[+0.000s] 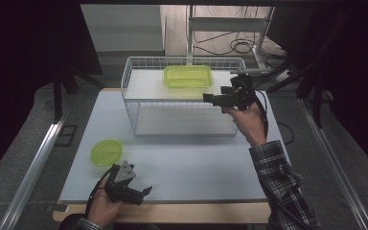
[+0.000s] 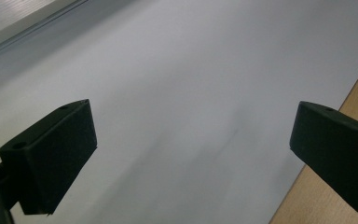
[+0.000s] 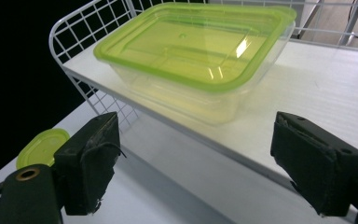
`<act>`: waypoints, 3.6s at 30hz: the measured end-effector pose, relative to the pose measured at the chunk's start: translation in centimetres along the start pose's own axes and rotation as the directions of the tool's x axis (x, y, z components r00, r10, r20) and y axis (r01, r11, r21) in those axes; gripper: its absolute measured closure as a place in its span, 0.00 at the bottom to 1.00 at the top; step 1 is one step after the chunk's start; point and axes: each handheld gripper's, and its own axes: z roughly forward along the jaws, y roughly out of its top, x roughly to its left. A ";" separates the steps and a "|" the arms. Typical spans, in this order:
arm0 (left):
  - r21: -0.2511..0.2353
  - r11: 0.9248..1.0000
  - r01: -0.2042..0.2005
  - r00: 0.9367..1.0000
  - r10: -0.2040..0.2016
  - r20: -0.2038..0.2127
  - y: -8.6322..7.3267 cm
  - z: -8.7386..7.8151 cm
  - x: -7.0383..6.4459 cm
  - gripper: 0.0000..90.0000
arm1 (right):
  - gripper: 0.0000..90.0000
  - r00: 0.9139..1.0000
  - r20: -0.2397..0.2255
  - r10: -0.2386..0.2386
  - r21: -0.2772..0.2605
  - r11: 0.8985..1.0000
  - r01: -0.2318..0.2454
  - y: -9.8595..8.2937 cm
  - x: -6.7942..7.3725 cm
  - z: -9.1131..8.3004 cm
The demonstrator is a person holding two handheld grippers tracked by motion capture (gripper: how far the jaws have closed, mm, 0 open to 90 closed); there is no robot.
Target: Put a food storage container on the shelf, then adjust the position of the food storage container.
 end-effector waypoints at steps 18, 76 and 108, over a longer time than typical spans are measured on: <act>0.014 1.000 0.009 1.000 -0.009 -0.005 0.1 -0.1 0.0 0.01 | 0.05 0.997 0.007 -0.078 0.013 0.997 0.078 -5.3 0.4 -1.3; 0.002 0.999 -0.038 0.999 0.038 -0.018 -0.1 0.3 -0.2 0.01 | 0.02 0.986 0.045 -0.163 0.200 0.968 0.151 -22.6 0.9 -1.2; -0.040 0.978 0.205 0.967 -0.208 -0.146 2.1 -4.1 10.7 1.00 | 0.04 0.983 0.056 -0.175 0.230 0.960 0.158 -22.8 0.6 -0.8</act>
